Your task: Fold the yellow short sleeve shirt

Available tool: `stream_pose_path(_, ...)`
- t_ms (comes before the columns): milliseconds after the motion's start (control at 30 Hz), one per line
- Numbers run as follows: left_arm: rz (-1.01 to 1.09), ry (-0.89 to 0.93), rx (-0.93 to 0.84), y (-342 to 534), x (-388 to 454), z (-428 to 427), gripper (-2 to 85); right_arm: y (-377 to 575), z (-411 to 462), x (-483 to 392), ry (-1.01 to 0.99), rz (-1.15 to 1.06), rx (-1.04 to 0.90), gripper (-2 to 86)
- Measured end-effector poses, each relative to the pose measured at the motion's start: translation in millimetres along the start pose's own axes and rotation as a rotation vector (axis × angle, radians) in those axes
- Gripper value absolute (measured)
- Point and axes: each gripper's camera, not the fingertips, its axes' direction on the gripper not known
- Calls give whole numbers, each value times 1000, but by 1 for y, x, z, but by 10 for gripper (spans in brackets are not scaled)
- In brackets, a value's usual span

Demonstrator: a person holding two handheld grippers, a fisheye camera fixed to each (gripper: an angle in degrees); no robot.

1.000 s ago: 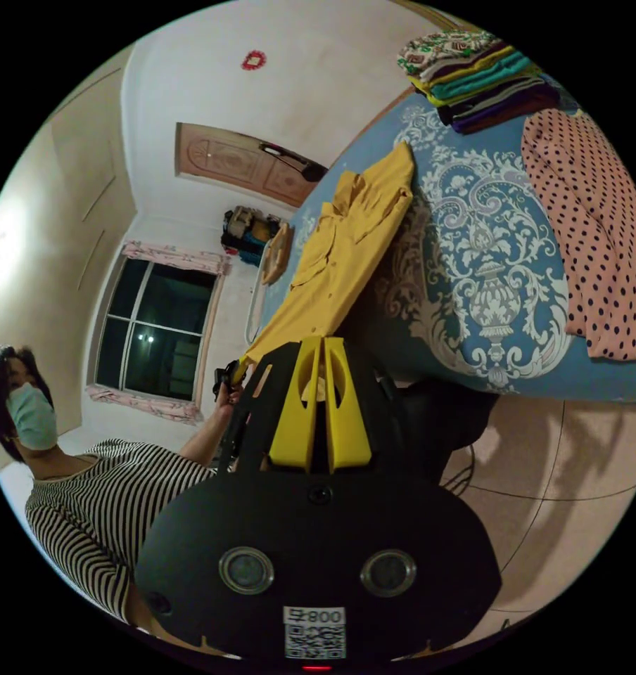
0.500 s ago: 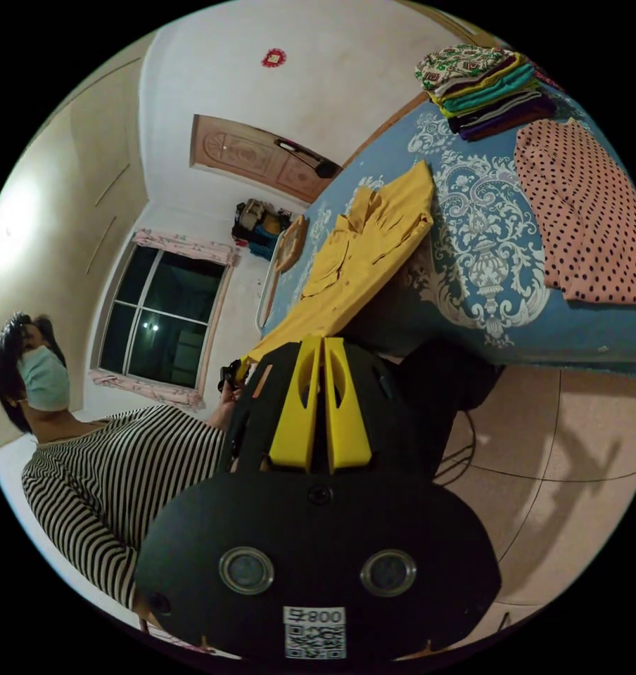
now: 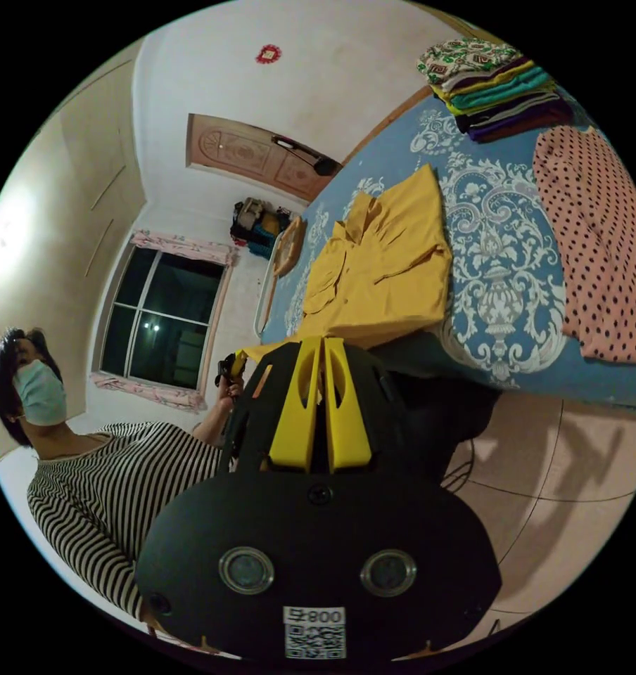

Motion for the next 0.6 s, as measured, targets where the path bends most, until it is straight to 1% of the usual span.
stream_pose_path(167, 28, -19, 15, -85, 3, 57, 11, -79, 25, -15, 28, -13, -4, 4)
stream_pose_path(200, 33, -24, 17, -97, 3, 65, 11, -102, 31, -19, 36, -18, -6, 4)
stream_pose_path(267, 42, -57, 17, -146, 2, 97, 12, -141, 43, -25, 69, -22, -9, 5)
stream_pose_path(400, 30, -103, -10, -226, -13, 156, 14, -247, 80, -31, 158, -13, -44, 7)
stream_pose_path(433, 30, -158, -14, -250, -20, 176, 16, -279, 96, -30, 188, 5, -63, 8)
stream_pose_path(467, 31, -260, -17, -271, -28, 196, 18, -294, 104, -29, 203, 17, -71, 9)
stream_pose_path(500, 17, -316, -24, -280, -34, 206, 20, -323, 123, -26, 235, 37, -94, 10)
stream_pose_path(533, -51, -384, -28, -293, -48, 224, 22, -347, 142, -22, 283, 79, -121, 11)
stream_pose_path(567, -106, -385, -20, -302, -61, 239, 25, -357, 151, -20, 304, 102, -134, 11)
stream_pose_path(600, -108, -380, -14, -305, -65, 245, 27, -374, 170, -18, 344, 130, -174, 11)
